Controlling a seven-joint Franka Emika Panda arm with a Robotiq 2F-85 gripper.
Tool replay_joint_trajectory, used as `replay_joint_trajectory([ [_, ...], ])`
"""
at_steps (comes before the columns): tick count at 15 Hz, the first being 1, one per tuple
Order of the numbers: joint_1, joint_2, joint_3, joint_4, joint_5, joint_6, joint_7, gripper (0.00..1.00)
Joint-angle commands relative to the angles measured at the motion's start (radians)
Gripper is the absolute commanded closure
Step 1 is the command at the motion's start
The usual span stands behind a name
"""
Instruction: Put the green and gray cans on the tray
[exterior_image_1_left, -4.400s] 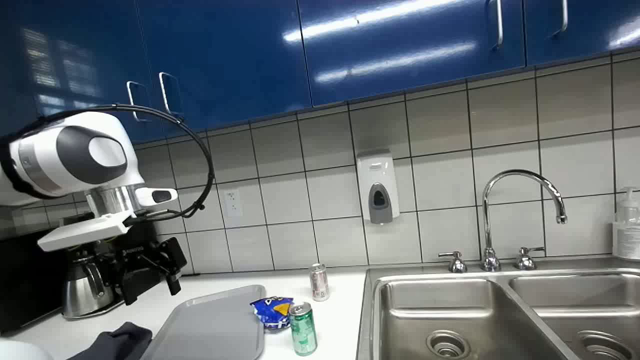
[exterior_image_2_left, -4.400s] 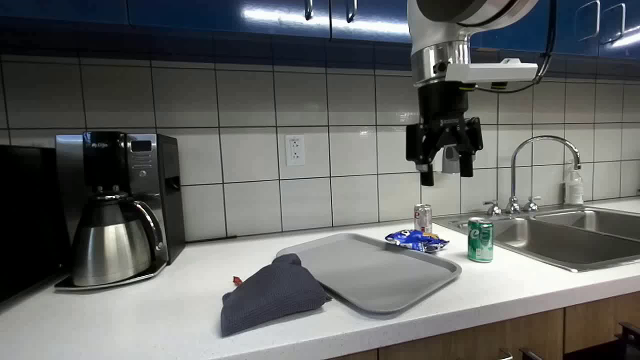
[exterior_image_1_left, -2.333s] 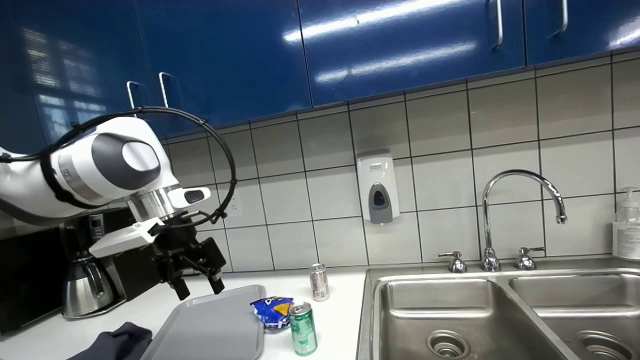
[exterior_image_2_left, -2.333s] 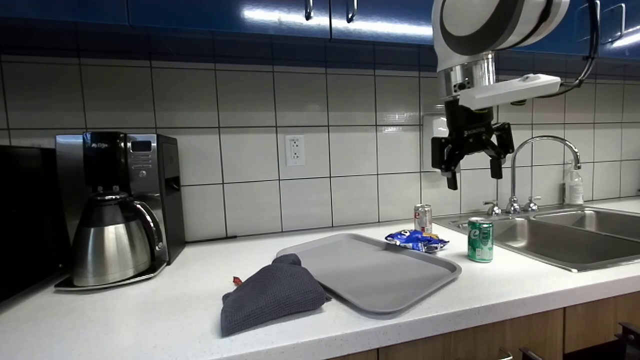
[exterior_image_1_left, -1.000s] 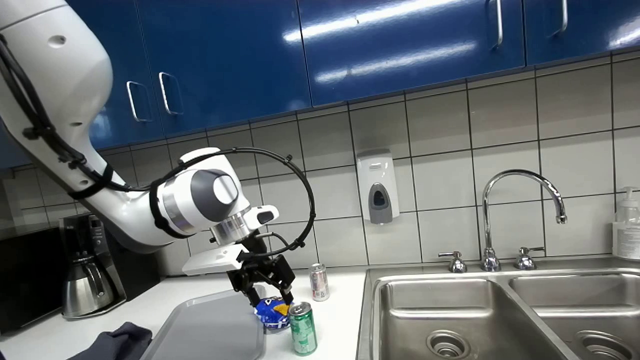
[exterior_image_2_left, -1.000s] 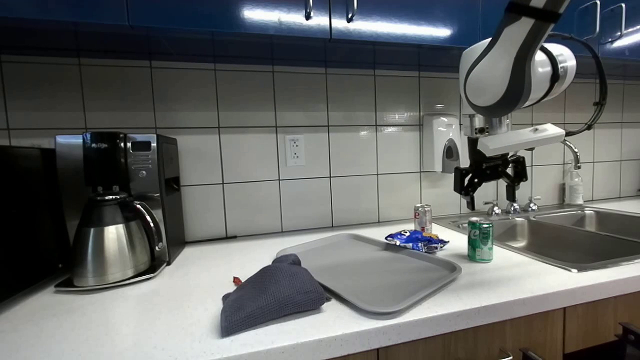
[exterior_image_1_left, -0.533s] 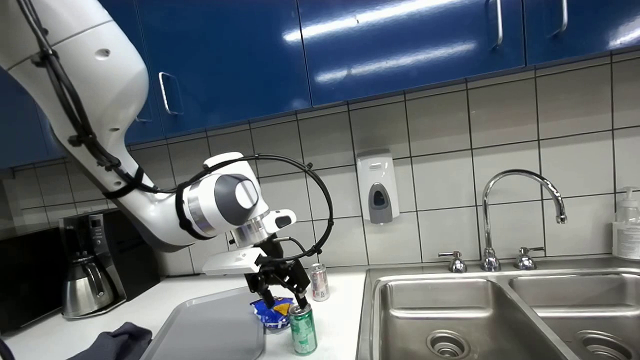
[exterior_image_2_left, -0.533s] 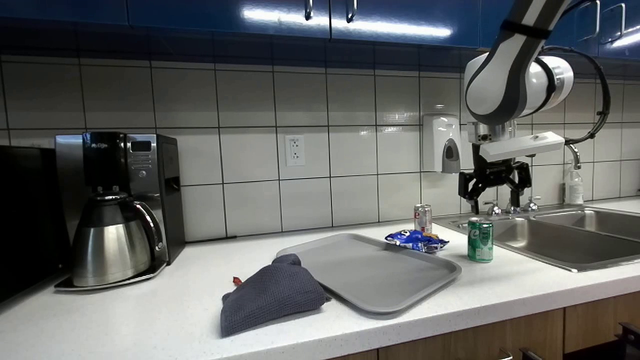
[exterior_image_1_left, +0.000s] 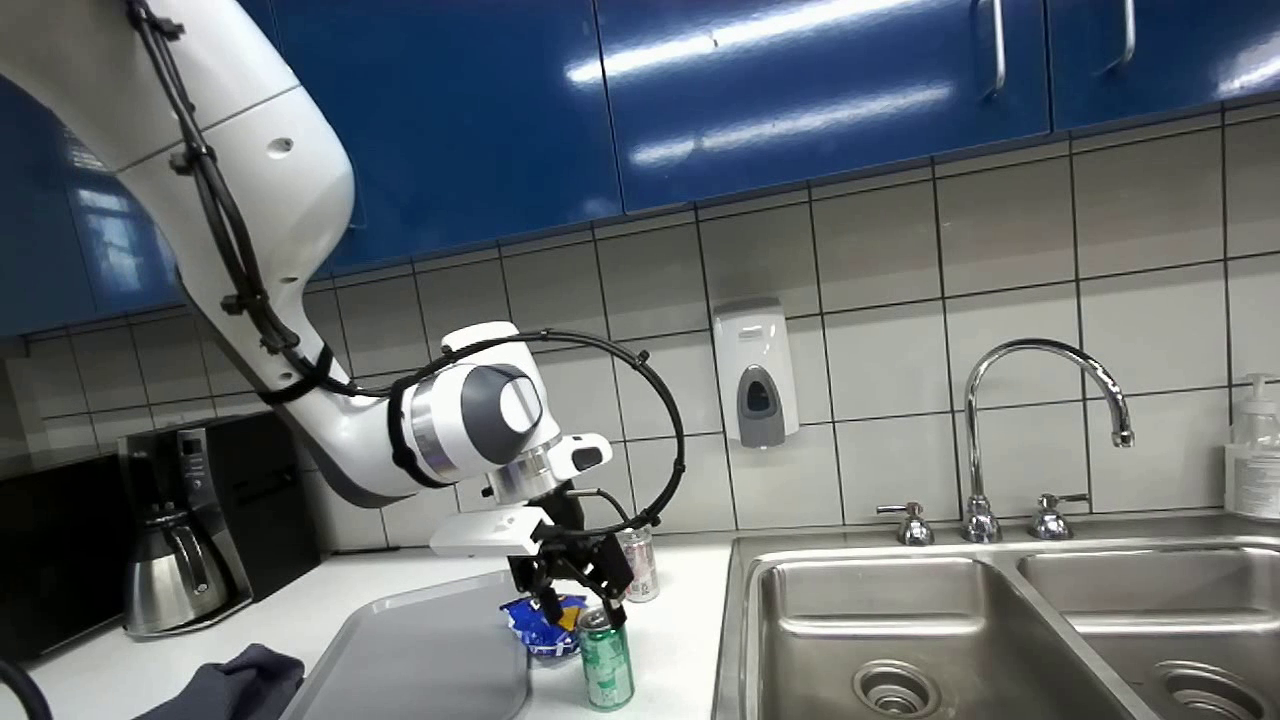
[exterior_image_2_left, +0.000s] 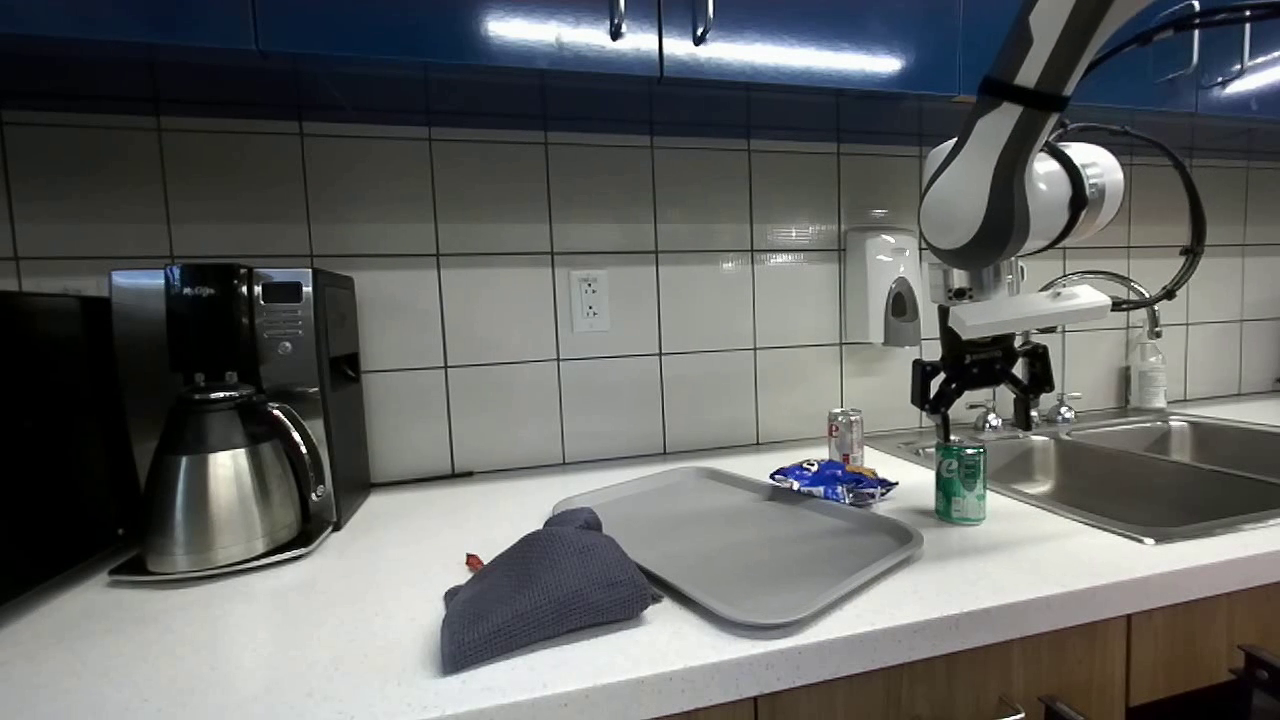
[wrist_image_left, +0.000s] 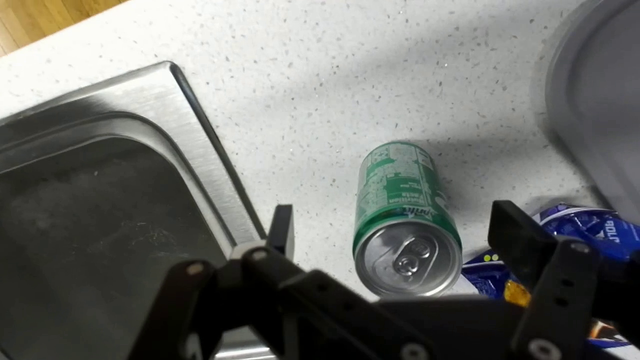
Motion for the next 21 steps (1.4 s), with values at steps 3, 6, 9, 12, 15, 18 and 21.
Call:
replay_joint_trajectory([
  [3, 0.043, 0.09, -0.029, 0.074, 0.054, 0.0, -0.039, 0.0],
  [6, 0.054, 0.128, -0.043, 0.098, 0.062, 0.001, -0.041, 0.0],
  [9, 0.063, 0.169, -0.054, 0.125, 0.073, 0.001, -0.052, 0.0],
  [12, 0.073, 0.206, -0.062, 0.15, 0.078, 0.001, -0.058, 0.0],
  [15, 0.08, 0.238, -0.069, 0.172, 0.087, 0.002, -0.062, 0.0],
  [18, 0.086, 0.263, -0.077, 0.19, 0.099, 0.002, -0.069, 0.0],
  [21, 0.09, 0.278, -0.083, 0.201, 0.106, 0.009, -0.08, 0.33],
])
